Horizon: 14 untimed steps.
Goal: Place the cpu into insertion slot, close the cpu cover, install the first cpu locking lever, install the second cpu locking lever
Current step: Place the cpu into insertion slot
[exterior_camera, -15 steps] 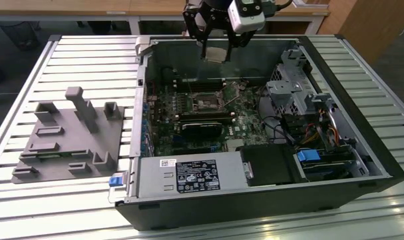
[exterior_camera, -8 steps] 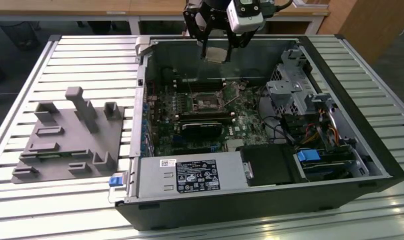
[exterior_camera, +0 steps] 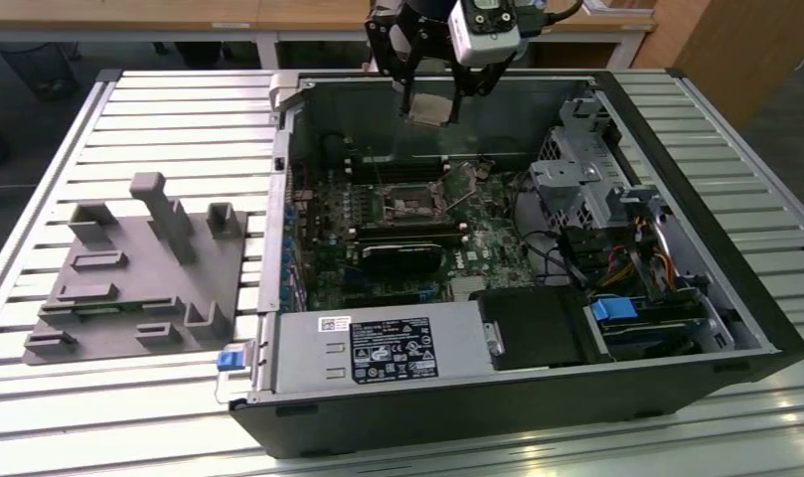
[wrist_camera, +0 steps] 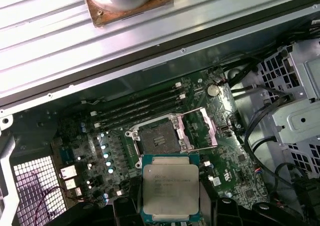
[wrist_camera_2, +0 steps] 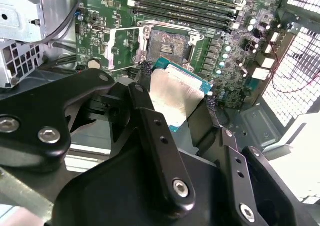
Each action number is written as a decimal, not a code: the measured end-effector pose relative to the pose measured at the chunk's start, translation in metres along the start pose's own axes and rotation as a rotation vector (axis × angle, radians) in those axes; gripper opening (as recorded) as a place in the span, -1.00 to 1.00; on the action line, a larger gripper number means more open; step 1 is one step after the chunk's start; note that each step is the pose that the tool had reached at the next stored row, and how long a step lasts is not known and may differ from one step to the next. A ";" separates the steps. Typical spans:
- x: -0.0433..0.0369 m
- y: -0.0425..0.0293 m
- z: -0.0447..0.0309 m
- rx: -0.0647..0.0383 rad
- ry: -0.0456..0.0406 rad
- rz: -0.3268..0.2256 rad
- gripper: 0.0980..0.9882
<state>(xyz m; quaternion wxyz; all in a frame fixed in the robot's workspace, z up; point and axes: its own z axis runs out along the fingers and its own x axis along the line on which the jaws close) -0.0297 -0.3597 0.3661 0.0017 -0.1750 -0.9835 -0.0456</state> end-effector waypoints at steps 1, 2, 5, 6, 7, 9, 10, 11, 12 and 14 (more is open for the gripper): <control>0.0000 0.0000 0.0000 0.000 -0.0004 0.005 0.00; 0.0000 0.0000 0.0001 0.000 -0.0008 0.009 0.00; 0.0000 0.0000 0.0001 0.000 -0.0019 0.021 0.00; 0.0000 0.0000 0.0002 -0.001 -0.0023 0.026 0.00; 0.0000 0.0000 0.0002 -0.001 -0.0027 0.030 0.00; 0.0000 0.0000 0.0002 -0.001 -0.0035 0.039 0.00; 0.0000 0.0000 0.0003 -0.001 -0.0038 0.043 0.00; 0.0000 0.0000 0.0003 -0.001 -0.0042 0.047 0.00; 0.0000 0.0000 0.0003 -0.001 -0.0046 0.051 0.00; 0.0000 0.0000 0.0004 -0.001 -0.0052 0.059 0.00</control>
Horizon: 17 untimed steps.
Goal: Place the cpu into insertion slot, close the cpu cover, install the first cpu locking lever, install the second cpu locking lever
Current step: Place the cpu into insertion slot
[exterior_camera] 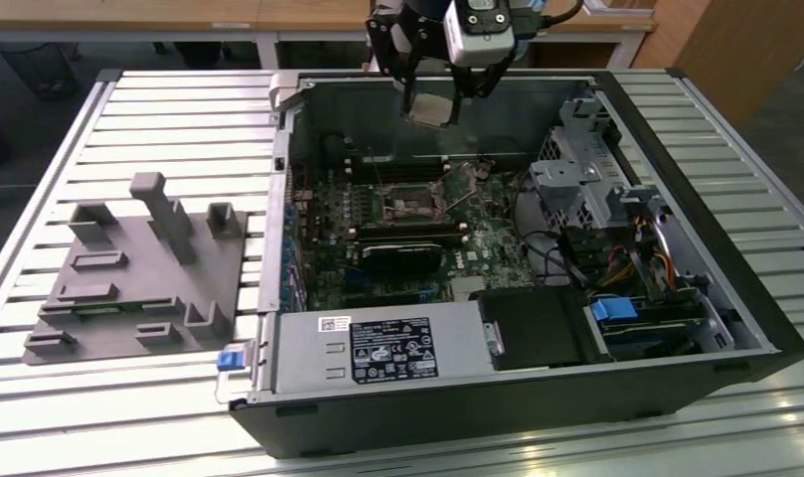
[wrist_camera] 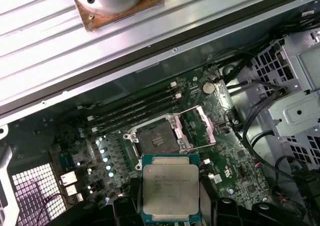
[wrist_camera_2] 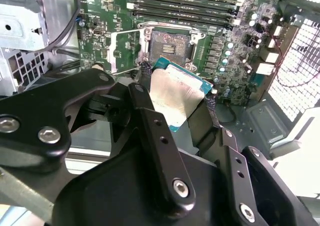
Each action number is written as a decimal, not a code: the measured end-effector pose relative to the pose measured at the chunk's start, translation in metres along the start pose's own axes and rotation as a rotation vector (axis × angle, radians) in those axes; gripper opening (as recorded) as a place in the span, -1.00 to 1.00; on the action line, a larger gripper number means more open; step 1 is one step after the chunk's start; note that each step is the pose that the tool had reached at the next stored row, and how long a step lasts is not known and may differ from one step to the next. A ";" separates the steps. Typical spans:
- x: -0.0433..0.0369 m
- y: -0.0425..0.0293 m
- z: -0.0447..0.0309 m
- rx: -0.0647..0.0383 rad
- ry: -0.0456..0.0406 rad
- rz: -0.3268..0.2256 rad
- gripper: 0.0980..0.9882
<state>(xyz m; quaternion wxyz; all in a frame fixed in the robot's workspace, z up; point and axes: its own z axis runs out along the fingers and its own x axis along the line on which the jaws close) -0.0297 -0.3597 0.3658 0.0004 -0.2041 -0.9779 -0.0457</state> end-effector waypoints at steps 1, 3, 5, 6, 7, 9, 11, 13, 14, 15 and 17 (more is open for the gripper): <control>0.0000 0.0000 0.0000 0.000 -0.0004 0.004 0.00; 0.0001 0.0001 0.0004 0.000 -0.0014 0.013 0.00; 0.0001 0.0002 0.0005 0.000 -0.0024 0.023 0.00; 0.0001 0.0002 0.0005 0.000 -0.0029 0.029 0.00; 0.0001 0.0002 0.0006 0.000 -0.0034 0.035 0.00; 0.0001 0.0002 0.0007 0.000 -0.0044 0.046 0.00; 0.0001 0.0002 0.0008 0.000 -0.0054 0.056 0.00; 0.0001 0.0002 0.0009 -0.001 -0.0064 0.067 0.00; 0.0001 0.0002 0.0010 -0.001 -0.0069 0.073 0.00; 0.0001 0.0002 0.0011 -0.001 -0.0074 0.079 0.00; 0.0001 0.0002 0.0012 -0.001 -0.0084 0.090 0.00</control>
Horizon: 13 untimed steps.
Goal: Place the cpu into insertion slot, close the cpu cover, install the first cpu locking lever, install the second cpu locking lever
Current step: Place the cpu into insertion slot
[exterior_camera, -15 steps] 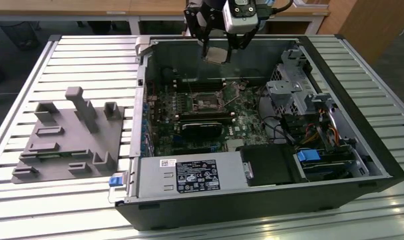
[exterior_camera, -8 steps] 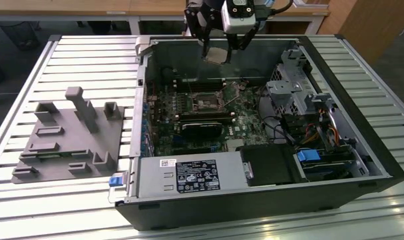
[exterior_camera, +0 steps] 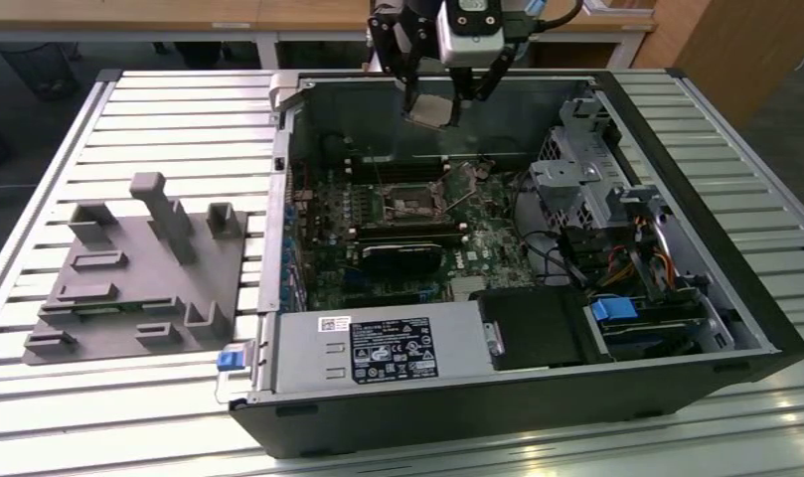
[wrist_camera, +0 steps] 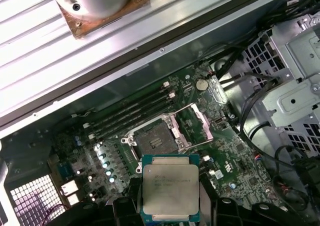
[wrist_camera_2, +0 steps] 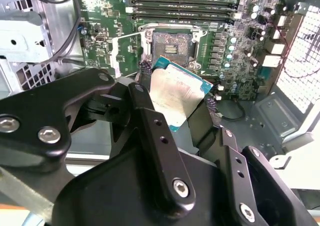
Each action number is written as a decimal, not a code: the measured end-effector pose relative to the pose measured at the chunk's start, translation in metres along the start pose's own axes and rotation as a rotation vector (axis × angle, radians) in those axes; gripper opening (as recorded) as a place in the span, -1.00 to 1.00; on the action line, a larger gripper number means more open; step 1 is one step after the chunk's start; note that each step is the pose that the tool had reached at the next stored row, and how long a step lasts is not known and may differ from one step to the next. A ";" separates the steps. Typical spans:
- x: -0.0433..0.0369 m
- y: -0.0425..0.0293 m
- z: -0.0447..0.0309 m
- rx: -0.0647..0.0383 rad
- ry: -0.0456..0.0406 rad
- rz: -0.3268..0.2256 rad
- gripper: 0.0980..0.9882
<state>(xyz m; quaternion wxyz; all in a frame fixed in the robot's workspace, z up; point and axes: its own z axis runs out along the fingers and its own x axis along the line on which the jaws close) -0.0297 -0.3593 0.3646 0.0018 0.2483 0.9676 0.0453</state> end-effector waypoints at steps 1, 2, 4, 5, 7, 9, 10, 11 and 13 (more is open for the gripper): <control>0.0000 0.0000 0.0001 0.000 -0.0005 0.005 0.00; 0.0000 0.0000 0.0001 0.000 -0.0010 0.011 0.00; 0.0000 0.0000 0.0002 0.000 -0.0019 0.021 0.00; 0.0000 0.0000 0.0003 -0.001 -0.0024 0.026 0.00; 0.0000 0.0000 0.0004 -0.001 -0.0033 0.037 0.00; 0.0000 0.0000 0.0005 -0.001 -0.0042 0.047 0.00; 0.0000 -0.0001 0.0005 -0.001 -0.0047 0.052 0.00; 0.0000 -0.0001 0.0006 -0.001 -0.0051 0.057 0.00; 0.0000 -0.0001 0.0007 -0.001 -0.0060 0.067 0.00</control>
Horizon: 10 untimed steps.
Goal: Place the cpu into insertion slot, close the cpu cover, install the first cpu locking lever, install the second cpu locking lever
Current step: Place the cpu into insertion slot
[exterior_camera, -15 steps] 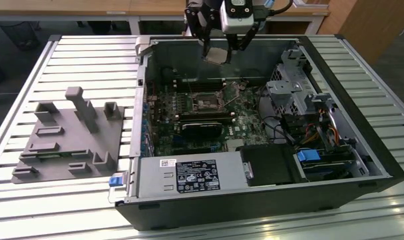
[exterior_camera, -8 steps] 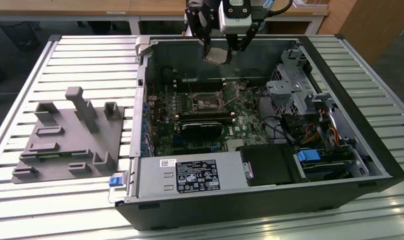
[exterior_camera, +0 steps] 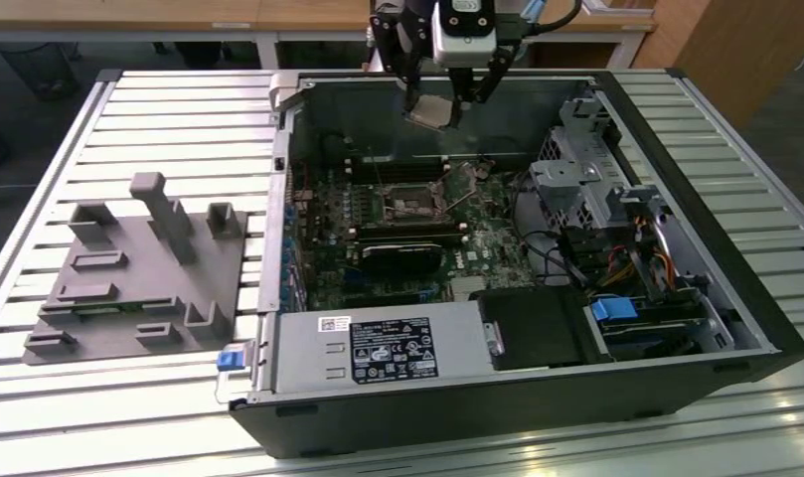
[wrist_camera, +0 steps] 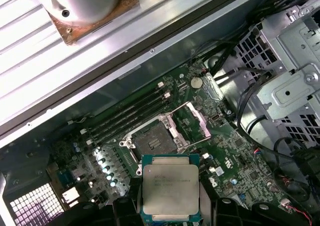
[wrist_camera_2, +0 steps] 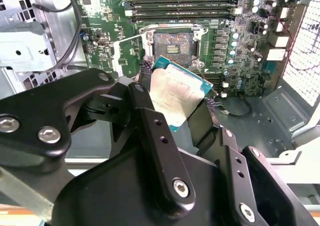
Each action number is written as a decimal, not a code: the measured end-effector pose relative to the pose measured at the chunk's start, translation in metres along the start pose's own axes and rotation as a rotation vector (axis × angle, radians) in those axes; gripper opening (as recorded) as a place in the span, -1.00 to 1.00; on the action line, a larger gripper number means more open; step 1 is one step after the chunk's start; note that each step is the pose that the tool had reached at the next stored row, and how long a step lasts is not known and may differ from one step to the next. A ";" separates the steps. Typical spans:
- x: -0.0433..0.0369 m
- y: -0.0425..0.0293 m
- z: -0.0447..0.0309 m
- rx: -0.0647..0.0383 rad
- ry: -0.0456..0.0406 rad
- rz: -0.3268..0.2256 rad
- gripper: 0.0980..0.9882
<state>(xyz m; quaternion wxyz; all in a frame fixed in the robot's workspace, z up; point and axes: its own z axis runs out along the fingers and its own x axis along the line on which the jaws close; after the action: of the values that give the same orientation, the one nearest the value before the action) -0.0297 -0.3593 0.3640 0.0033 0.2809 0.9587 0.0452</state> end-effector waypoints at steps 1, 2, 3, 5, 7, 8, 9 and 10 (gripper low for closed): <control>0.0000 0.0000 0.0001 0.000 -0.0005 0.005 0.00; 0.0000 0.0000 0.0001 0.000 -0.0010 0.010 0.00; 0.0000 0.0000 0.0002 0.000 -0.0014 0.016 0.00; 0.0000 0.0000 0.0003 0.000 -0.0023 0.026 0.00; 0.0000 0.0000 0.0004 -0.001 -0.0032 0.036 0.00; 0.0000 -0.0001 0.0004 -0.001 -0.0037 0.041 0.00; 0.0000 -0.0001 0.0005 -0.001 -0.0041 0.046 0.00; 0.0000 0.0000 0.0005 -0.001 -0.0046 0.051 0.00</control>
<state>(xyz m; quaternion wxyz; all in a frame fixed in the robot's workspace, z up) -0.0297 -0.3593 0.3634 0.0045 0.3053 0.9512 0.0451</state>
